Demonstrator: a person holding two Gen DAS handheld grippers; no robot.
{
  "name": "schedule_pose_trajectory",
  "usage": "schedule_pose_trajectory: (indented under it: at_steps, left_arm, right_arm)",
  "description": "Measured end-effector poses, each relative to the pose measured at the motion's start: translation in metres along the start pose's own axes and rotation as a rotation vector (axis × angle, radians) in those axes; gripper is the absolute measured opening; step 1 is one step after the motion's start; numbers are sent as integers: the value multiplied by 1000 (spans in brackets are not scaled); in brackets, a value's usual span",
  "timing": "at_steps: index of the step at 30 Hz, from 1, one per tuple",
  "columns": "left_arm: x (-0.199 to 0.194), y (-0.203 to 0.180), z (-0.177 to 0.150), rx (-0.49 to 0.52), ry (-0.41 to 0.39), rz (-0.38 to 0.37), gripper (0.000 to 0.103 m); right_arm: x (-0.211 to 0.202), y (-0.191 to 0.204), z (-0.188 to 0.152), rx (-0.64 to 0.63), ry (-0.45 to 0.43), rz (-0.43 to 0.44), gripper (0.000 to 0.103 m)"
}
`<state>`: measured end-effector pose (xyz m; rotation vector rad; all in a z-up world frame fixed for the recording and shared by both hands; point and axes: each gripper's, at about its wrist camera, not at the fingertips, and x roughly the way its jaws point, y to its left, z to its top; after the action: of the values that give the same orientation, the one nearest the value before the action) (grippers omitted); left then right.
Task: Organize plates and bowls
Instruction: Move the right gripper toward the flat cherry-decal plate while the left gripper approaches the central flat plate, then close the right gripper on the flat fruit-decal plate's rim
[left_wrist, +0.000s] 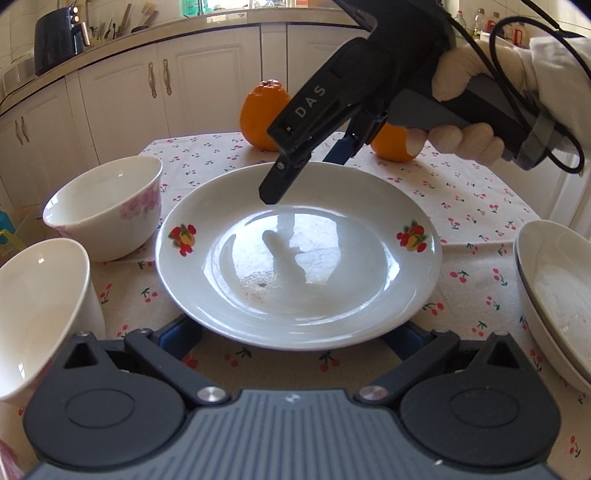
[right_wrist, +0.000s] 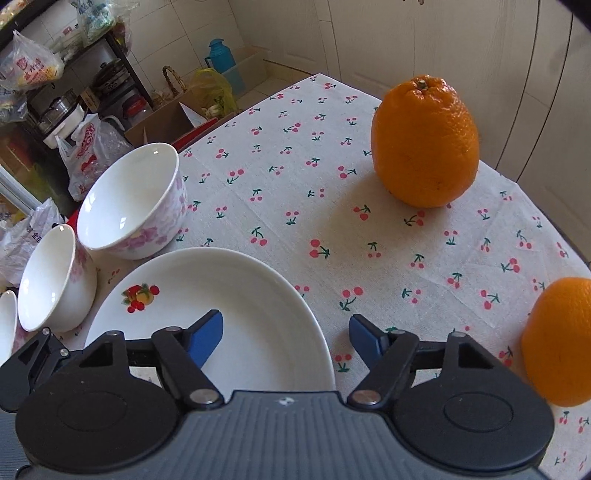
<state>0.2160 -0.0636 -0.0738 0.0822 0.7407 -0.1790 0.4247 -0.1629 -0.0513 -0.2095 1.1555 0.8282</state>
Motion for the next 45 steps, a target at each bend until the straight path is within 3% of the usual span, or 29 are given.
schedule_pose_trajectory:
  at_steps: [11,31,45]
  left_arm:
    - [0,0,-1,5,-10,-2,103]
    - [-11,-2,-1,64,-9,-14,102]
    - [-21,8,-6,76,27,-121,102]
  right_arm:
    - [4,0,9,-32,66,111,77]
    - [-11,8,-7,-31,58,117,77]
    - [-11,8,-23,-21,45,149,77]
